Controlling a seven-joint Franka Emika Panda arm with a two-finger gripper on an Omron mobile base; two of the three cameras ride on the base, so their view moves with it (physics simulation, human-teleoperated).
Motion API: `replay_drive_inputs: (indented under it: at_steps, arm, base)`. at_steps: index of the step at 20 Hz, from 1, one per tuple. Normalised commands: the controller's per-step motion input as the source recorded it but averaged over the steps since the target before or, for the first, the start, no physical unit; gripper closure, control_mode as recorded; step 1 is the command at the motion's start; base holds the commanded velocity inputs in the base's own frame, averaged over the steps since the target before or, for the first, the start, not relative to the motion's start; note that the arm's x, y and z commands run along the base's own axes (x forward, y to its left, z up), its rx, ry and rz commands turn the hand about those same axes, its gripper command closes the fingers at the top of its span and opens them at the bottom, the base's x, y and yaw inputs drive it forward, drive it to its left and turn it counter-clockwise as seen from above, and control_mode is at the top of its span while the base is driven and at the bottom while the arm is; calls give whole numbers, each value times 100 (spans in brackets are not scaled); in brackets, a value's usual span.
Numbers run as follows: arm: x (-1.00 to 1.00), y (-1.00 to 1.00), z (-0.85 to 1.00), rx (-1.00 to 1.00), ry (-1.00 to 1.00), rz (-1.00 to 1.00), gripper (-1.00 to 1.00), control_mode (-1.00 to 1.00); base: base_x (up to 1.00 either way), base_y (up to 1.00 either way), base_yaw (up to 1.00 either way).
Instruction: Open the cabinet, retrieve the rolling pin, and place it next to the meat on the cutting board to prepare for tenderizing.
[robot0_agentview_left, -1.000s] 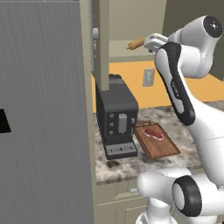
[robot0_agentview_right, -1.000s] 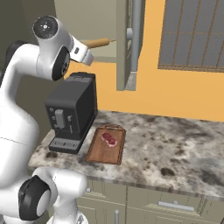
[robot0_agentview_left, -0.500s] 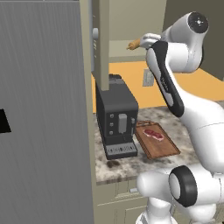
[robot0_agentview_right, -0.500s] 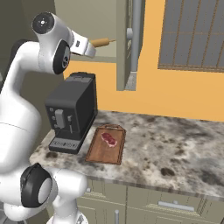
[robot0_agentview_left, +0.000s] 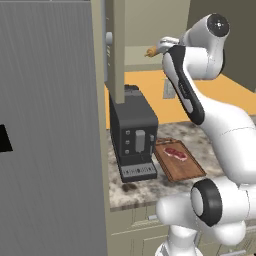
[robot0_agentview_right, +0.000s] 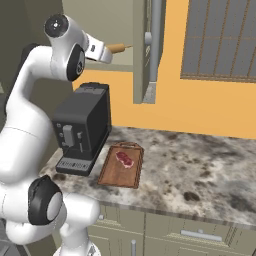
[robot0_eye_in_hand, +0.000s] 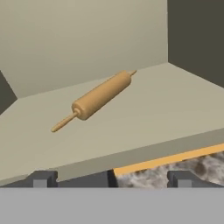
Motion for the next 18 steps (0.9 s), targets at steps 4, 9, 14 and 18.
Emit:
replay_drive_inputs:
  at_steps: [4, 9, 14, 18]
  arm:
    - [50, 0, 1, 0, 1, -1, -100, -100]
    - [46, 0, 1, 0, 4, -2, -100, -100]
    - [44, 5, 0, 0, 6, -5, -100, -100]
    - [50, 7, 0, 0, 7, -8, -100, -100]
  base:
    - [0, 0, 0]
    - [0, 0, 0]
    - [0, 0, 0]
    - [0, 0, 0]
